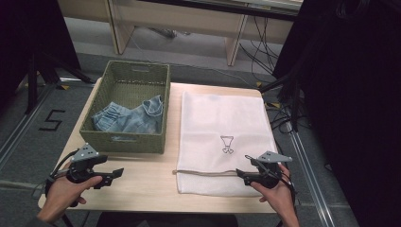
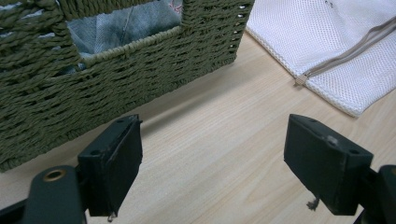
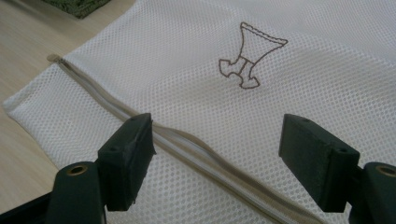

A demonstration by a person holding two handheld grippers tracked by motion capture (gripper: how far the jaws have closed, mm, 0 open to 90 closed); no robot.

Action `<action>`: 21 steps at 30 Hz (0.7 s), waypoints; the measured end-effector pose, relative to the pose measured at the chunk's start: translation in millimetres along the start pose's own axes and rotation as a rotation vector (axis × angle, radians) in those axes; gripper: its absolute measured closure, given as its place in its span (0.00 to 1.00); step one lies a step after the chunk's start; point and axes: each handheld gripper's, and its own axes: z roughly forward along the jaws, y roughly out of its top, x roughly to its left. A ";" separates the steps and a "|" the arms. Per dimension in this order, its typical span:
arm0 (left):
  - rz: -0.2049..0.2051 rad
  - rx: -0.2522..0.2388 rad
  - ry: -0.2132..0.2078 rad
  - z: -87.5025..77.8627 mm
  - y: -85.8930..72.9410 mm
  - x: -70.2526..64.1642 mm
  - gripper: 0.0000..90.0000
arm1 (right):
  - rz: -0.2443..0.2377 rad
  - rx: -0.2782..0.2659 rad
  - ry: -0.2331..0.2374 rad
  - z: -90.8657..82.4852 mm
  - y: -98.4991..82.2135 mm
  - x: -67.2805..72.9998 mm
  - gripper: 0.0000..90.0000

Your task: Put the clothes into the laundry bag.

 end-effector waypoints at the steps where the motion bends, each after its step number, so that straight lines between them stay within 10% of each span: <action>1: 0.000 0.000 0.000 0.0 0.0 0.0 0.21 | 0.000 0.000 0.000 0.0 0.0 0.0 0.30; 11: -0.017 -0.010 -0.004 2.7 0.0 -2.4 0.21 | -0.097 0.043 -0.025 10.5 -2.3 -16.7 0.31; 21: -0.011 -0.007 -0.003 4.6 -0.2 -1.8 0.21 | -0.124 0.110 0.059 43.6 1.7 -17.8 0.32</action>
